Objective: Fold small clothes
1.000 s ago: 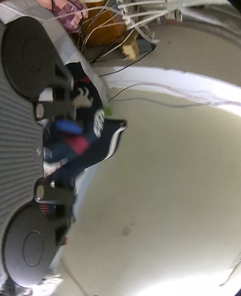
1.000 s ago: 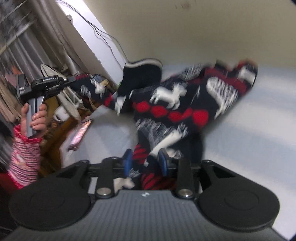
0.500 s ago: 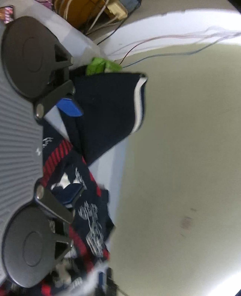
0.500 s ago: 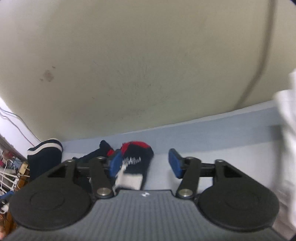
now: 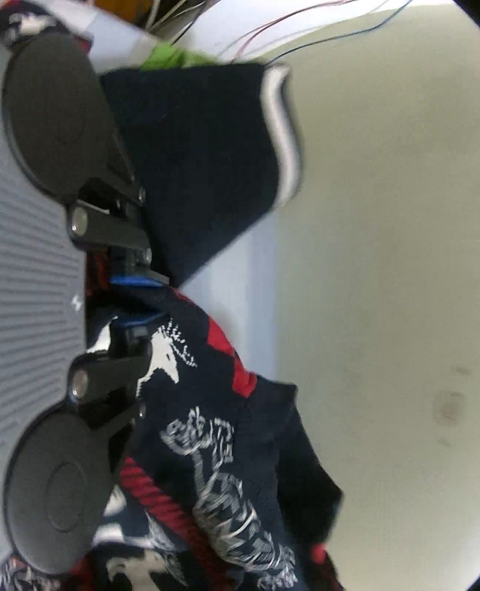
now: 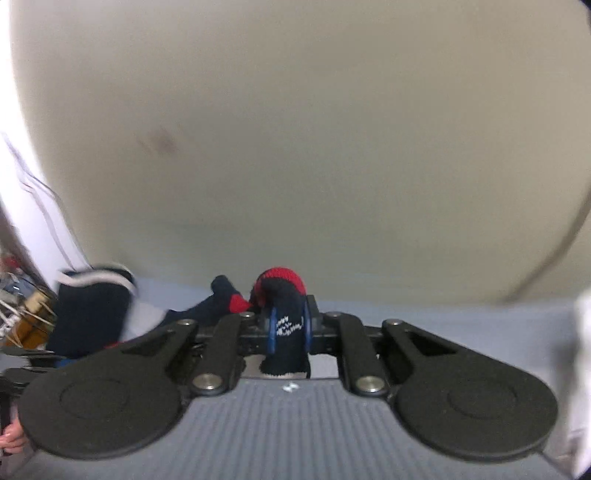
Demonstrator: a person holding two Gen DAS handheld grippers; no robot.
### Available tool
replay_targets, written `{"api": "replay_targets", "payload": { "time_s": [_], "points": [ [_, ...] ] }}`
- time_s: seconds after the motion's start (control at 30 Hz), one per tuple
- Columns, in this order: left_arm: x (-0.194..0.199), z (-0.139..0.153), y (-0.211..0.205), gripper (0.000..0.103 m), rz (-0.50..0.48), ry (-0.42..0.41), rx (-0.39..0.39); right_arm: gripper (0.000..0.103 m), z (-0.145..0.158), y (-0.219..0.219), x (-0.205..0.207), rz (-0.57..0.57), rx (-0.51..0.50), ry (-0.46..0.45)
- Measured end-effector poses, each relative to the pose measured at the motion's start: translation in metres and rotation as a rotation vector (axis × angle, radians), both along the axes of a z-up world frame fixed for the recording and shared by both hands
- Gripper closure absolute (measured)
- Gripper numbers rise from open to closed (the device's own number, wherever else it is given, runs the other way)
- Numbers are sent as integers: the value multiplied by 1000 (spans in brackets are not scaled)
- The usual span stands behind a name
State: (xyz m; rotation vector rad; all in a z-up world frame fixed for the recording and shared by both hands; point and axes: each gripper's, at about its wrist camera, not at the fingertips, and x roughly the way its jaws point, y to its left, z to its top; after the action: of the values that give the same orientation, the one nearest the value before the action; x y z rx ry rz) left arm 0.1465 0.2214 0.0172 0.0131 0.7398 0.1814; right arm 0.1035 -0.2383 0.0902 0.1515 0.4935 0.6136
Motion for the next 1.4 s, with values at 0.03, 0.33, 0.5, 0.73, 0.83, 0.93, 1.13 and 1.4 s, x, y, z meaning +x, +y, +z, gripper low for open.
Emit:
{"api": "replay_targets", "payload": {
  "time_s": [0.03, 0.33, 0.5, 0.73, 0.83, 0.93, 1.13, 1.4],
  "points": [
    [-12, 14, -3, 88, -3, -48, -3, 87, 19, -7, -18, 5, -8, -63],
    [-139, 158, -22, 89, 6, -507, -37, 87, 162, -74, -171, -25, -49, -494],
    [-222, 217, -40, 89, -4, -727, -29, 87, 212, -91, -230, -65, -40, -670],
    [-294, 280, -59, 89, -16, -960, -27, 87, 258, -63, -250, -93, -37, -838],
    [-323, 309, -63, 89, -13, -1054, -8, 87, 276, -58, -264, -91, -51, -884],
    [-335, 337, -74, 89, -26, -1122, 26, 87, 296, -45, -277, -92, -53, -925],
    [-346, 358, -94, 89, -36, -1183, 132, 87, 316, -55, -282, -102, -13, -941],
    [-284, 340, -112, 89, -28, -1060, 165, 87, 295, -33, -237, -123, -26, -832]
  ]
}}
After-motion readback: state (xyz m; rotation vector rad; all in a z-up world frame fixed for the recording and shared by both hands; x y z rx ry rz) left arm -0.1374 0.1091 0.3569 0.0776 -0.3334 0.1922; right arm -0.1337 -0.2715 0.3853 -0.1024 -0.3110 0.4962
